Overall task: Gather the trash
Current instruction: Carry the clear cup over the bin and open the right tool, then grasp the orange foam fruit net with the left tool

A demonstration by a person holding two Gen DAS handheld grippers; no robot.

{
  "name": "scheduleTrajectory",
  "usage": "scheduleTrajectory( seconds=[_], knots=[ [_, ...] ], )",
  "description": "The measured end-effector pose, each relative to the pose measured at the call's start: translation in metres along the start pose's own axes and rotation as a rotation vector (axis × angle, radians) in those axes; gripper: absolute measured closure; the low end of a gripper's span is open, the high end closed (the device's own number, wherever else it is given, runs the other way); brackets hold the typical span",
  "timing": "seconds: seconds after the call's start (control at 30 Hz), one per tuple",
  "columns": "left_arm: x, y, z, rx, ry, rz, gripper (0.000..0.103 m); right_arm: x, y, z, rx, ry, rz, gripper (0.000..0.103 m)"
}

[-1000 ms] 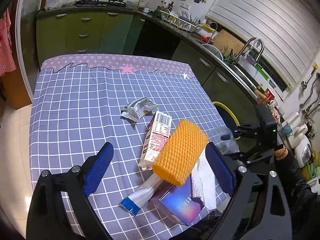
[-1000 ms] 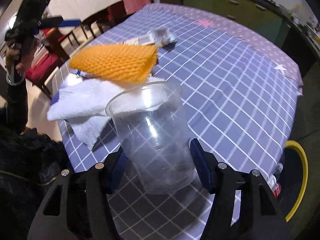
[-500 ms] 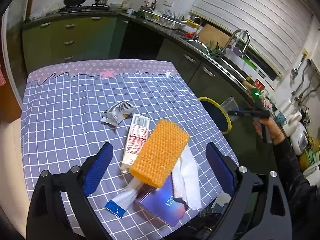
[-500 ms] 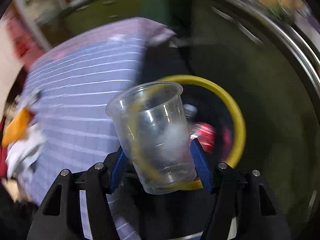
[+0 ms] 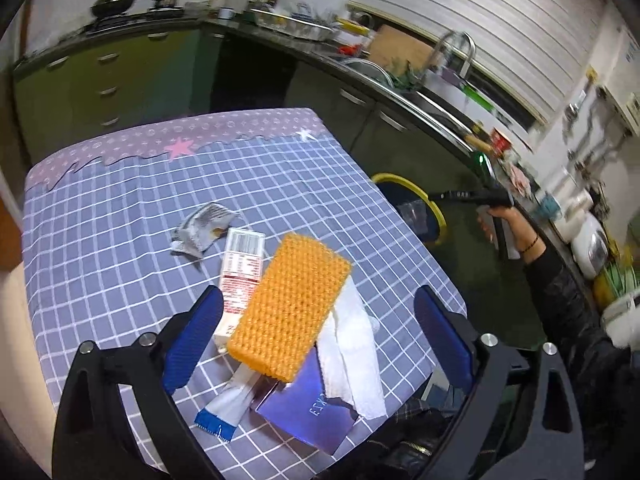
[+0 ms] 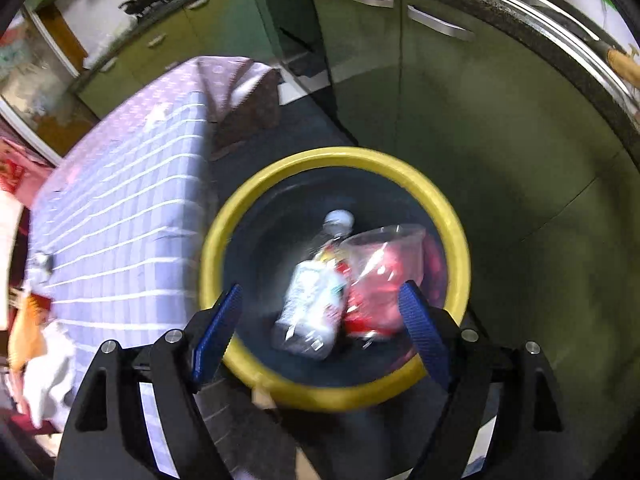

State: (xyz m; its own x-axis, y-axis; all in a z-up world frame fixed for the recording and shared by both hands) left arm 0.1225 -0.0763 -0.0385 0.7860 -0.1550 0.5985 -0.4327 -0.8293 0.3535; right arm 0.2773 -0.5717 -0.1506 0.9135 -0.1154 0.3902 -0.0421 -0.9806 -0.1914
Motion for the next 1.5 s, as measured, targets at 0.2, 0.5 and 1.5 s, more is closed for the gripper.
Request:
scheduleTrajectory(
  seconds=[0.2, 0.5, 1.5],
  knots=[
    [-0.002, 0.015, 0.022, -0.001, -0.09, 0.189, 0.009, -0.027, -0.026, -0.022, 0.045, 0.014, -0.03, 0.021],
    [-0.005, 0.008, 0.066, -0.004, -0.232, 0.324, 0.009, -0.052, -0.065, -0.021, 0.101, -0.01, -0.101, 0.021],
    [-0.019, -0.007, 0.098, 0.03, -0.33, 0.372, 0.057, -0.069, -0.111, -0.01, 0.147, -0.062, -0.194, 0.02]
  ],
)
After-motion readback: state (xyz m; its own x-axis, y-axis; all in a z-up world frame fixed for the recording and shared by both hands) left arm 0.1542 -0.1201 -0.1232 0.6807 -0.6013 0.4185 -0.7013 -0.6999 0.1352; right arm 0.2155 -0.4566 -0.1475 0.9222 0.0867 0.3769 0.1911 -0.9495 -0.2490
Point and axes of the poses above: each gripper's, at about its wrist camera, not at the fingertips, and z roughly the way its jaws point, y to its right, x to its top, the point moved 5 cm from there along z, roughly the way its jaws point, and after that the axes turned 3 degrees about -z, right-handed, at the moved point
